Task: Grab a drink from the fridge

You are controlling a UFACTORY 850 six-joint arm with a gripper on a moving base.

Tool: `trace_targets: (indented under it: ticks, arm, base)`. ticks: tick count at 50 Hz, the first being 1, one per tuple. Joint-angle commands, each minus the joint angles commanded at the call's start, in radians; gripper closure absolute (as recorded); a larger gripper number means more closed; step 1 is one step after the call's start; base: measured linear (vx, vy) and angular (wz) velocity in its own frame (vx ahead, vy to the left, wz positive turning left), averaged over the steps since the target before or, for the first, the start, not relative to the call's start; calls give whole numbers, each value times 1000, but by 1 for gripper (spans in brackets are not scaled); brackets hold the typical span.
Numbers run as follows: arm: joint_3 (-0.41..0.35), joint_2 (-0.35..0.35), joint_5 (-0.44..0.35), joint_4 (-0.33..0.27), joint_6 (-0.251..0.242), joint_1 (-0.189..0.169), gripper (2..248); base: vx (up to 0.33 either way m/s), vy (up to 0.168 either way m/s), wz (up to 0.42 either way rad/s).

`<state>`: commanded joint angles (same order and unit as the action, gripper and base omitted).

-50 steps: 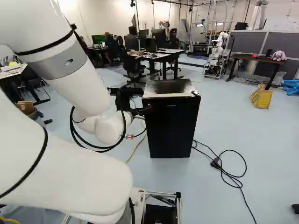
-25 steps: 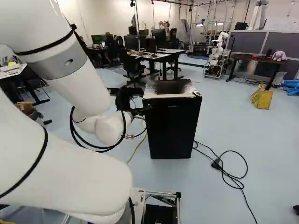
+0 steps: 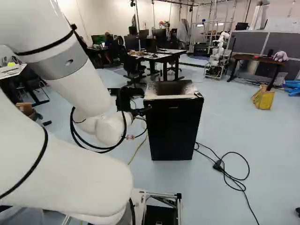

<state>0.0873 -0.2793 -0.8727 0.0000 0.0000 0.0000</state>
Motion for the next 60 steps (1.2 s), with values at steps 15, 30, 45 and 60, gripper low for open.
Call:
trace_targets:
  ticks: [15,30,45,60]
  arm:
    - [0,0,0,0,0,0,3]
    - [0,0,0,0,0,0,3]
    - [0,0,0,0,0,4,3]
    - [4,4,0,21,0,12,3]
  base:
    - [18,12,-4]
    - [0,0,0]
    - [0,0,0]
    - [0,0,0]
